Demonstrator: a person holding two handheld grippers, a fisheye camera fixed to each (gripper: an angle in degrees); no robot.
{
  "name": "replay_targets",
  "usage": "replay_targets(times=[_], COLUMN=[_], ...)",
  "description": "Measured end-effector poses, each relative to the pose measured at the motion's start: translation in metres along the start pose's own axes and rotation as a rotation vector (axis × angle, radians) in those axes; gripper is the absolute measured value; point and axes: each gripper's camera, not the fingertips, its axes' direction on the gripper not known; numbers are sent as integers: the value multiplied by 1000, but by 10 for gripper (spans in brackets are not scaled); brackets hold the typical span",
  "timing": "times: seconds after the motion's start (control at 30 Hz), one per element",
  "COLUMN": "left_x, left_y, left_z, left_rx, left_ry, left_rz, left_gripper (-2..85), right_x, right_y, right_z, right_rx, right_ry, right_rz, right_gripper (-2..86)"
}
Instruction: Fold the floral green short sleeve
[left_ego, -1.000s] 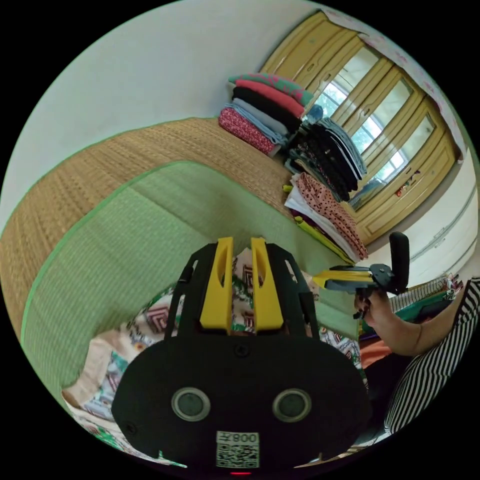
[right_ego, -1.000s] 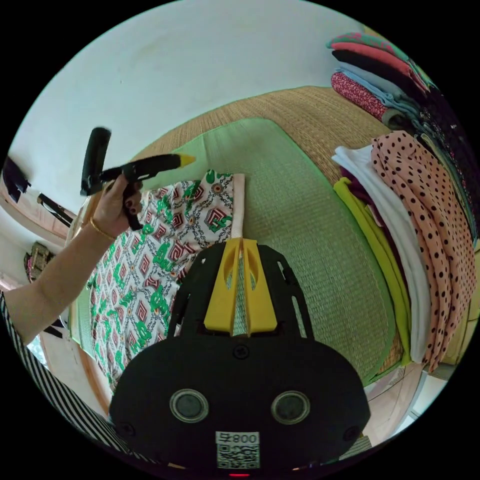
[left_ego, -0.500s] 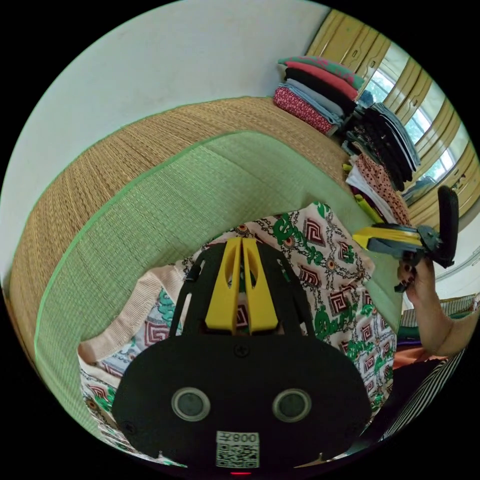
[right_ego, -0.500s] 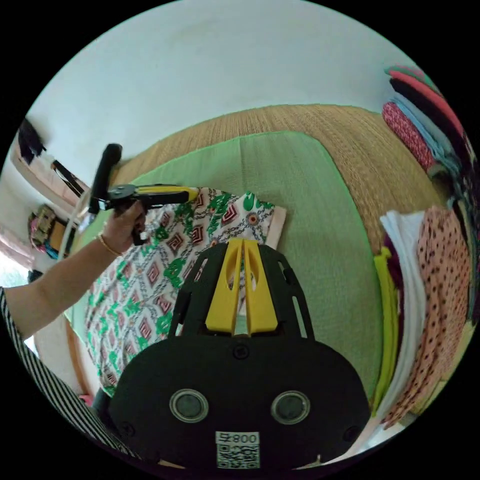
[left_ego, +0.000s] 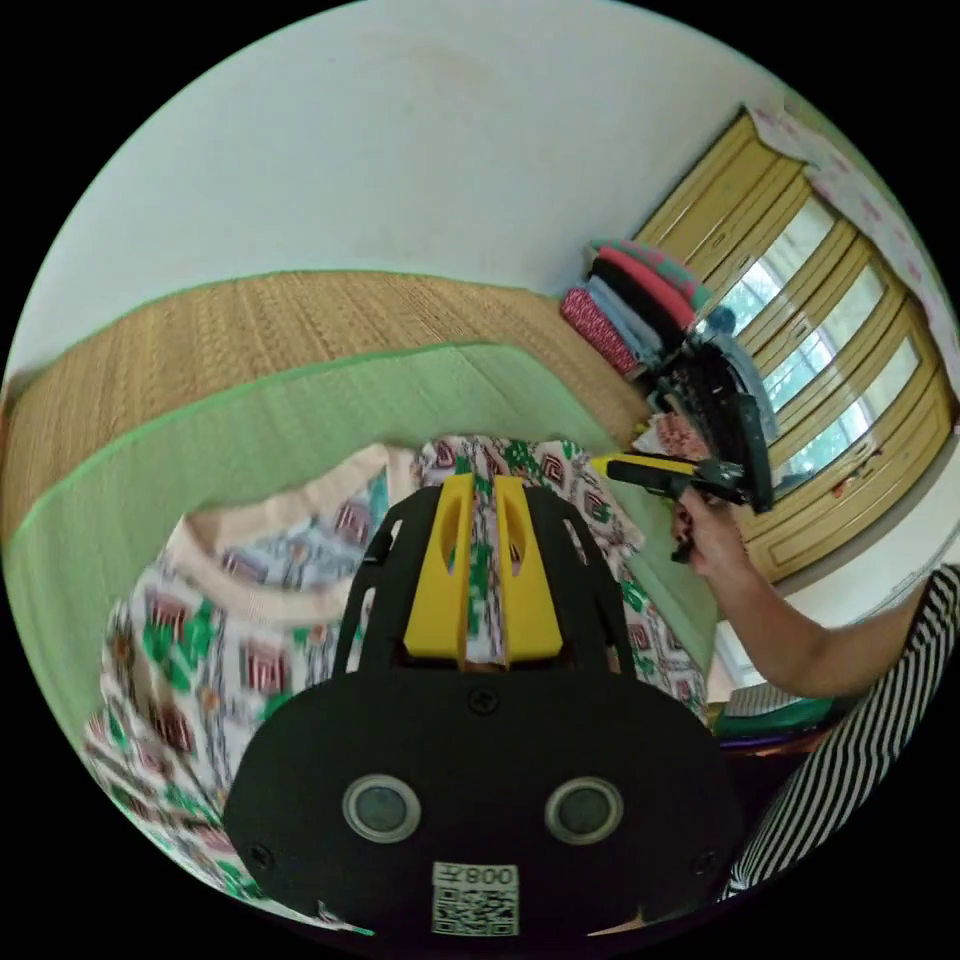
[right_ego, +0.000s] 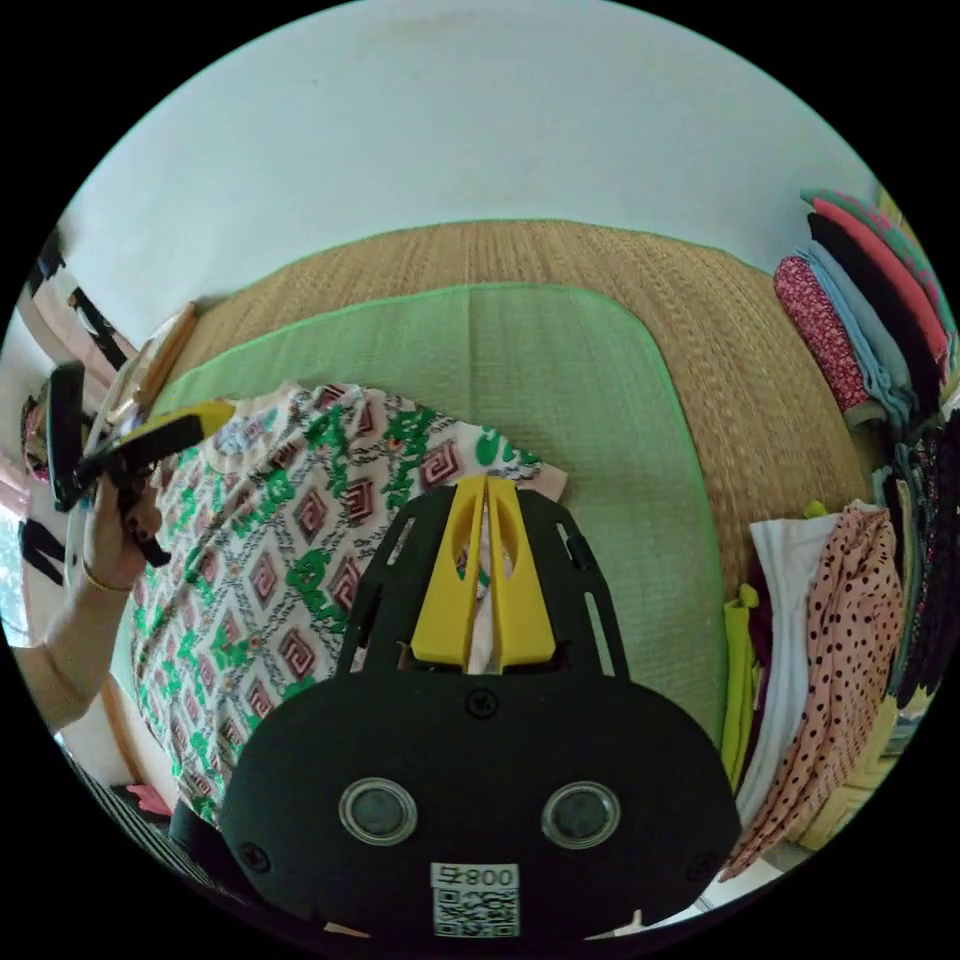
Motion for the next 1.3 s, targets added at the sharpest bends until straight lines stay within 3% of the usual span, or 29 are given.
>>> replay_targets(times=[0.17, 0.37, 0.63, 0.93, 1.17, 1.3], left_x=[-63, -121, -159, -172, -171, -164], left_y=[160, 296, 333, 384, 405, 400], left_z=[-128, -229, -241, -271, -302, -318], left_rx=[97, 191, 95, 92, 152, 208], left_ry=[-161, -319, -382, -349, -391, -405], left_rz=[-336, -695, -654, -607, -561, -481], left_gripper=[82, 85, 53, 34, 22, 13], right_x=[-59, -208, -386, -485, -488, -414], right_y=[-2, -21, -61, -85, -98, -105], right_z=[-7, 21, 82, 138, 127, 88], right_rx=[53, -42, -151, -246, -205, -80], right_ry=[-275, -539, -527, -487, -455, -475], right_rz=[-152, -494, -738, -824, -812, -699], right_gripper=[0, 1, 0, -2, -3, -1])
